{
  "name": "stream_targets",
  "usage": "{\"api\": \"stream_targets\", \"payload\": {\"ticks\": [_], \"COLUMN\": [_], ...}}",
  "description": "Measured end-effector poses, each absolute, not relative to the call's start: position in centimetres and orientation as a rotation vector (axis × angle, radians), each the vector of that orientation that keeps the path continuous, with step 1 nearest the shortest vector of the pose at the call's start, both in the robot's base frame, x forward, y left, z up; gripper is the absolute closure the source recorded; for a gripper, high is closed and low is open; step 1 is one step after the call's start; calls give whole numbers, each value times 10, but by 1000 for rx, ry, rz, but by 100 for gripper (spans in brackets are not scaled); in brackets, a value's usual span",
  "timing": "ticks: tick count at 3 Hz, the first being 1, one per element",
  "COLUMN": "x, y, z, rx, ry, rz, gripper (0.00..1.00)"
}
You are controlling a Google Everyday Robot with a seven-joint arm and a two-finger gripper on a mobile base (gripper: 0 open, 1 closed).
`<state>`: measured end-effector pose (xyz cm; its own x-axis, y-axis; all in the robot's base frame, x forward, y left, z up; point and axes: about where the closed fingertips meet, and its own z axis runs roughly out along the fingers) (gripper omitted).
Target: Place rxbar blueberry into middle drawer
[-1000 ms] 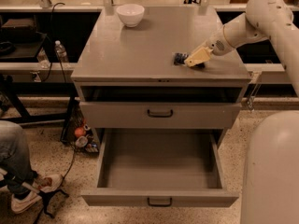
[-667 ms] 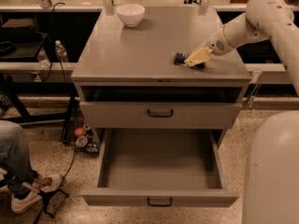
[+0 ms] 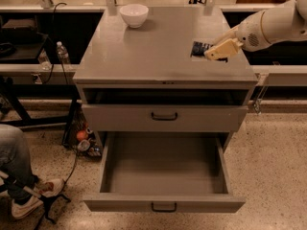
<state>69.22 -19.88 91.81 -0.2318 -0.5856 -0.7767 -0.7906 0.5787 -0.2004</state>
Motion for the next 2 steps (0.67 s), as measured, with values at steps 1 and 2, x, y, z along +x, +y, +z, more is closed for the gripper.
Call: {"api": "stream_targets", "payload": {"ticks": [1,2], "x": [692,679], "y": [-199,-192], "z": [918,907], "rx": [-1105,-1152], "ry": [1933,1943], "rz": [295,340], "gripper": [100,100]}}
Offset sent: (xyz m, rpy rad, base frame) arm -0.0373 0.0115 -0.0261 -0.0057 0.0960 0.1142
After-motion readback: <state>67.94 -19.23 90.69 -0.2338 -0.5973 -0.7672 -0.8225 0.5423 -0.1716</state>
